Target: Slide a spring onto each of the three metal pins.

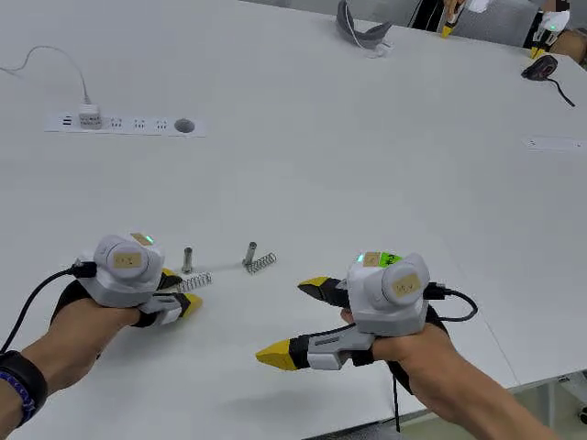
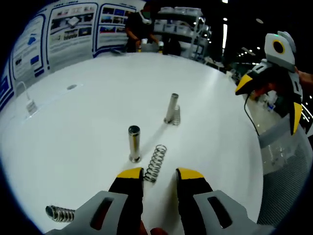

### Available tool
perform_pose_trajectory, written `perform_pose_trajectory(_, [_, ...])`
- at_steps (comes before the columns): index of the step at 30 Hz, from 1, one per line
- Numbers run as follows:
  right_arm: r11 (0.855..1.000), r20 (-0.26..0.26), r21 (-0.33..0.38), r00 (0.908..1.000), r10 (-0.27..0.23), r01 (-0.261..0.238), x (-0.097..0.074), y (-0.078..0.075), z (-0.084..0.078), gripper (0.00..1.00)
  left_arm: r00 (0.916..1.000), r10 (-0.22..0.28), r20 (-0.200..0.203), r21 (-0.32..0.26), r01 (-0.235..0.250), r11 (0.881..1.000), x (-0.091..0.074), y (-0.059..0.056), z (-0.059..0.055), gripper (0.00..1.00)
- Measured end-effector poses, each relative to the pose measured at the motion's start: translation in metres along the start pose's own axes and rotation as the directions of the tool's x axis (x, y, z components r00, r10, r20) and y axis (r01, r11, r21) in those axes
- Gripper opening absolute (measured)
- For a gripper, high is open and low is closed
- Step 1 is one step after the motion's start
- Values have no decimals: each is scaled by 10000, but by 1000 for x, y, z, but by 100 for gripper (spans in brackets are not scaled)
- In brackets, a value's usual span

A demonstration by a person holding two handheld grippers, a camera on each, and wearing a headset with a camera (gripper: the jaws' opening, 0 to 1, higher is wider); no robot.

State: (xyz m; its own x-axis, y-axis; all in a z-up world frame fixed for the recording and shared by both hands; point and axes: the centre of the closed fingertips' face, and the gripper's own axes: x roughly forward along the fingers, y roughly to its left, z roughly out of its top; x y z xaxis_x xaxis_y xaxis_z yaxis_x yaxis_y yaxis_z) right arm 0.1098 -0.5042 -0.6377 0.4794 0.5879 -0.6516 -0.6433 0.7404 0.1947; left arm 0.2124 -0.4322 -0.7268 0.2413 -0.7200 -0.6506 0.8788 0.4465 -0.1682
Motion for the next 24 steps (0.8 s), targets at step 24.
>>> perform_pose_trajectory(24, [9997, 147, -71, 9997, 220, -219, 2, 1, 3, 76, 9985, 285, -471, 999, -237, 9947, -15, 3, -18, 10])
